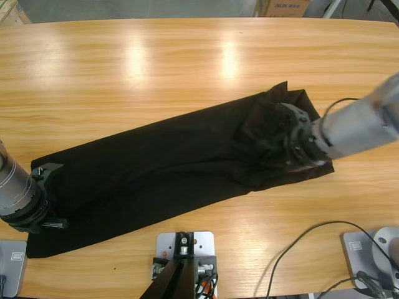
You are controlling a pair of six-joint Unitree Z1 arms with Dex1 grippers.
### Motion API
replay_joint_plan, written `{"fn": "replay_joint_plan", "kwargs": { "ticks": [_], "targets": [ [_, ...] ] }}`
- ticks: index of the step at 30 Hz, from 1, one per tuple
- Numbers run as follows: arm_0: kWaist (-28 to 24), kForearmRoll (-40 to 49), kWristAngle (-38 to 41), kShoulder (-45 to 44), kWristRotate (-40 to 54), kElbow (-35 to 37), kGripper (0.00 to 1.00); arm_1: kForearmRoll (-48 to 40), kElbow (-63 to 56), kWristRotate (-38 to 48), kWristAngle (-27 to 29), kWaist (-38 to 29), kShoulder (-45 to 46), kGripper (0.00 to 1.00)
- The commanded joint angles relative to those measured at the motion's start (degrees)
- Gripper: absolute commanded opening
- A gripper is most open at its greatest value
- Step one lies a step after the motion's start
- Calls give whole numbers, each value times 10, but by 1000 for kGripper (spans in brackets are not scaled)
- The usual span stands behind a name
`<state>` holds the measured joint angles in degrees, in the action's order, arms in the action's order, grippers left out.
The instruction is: Fold clothes
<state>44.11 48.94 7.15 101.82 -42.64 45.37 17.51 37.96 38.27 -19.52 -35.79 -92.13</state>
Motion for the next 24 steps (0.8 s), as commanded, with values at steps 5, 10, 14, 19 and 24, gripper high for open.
{"fn": "replay_joint_plan", "kwargs": {
  "ticks": [5, 10, 14, 19, 24],
  "targets": [
    [6, -7, -1, 28, -3, 2, 0, 40, 22, 22, 19, -28, 59, 0],
    [6, -7, -1, 28, -3, 2, 0, -26, 20, 55, 19, -28, 22, 769],
    [6, -7, -1, 27, -3, 1, 0, -54, 12, 60, 25, -28, -14, 925],
    [7, -6, 0, 26, -3, 1, 0, -61, -19, 91, 48, -2, -11, 973],
    [7, -6, 0, 27, -2, 1, 0, -160, -93, 113, 26, 60, -5, 963]
  ]
}}
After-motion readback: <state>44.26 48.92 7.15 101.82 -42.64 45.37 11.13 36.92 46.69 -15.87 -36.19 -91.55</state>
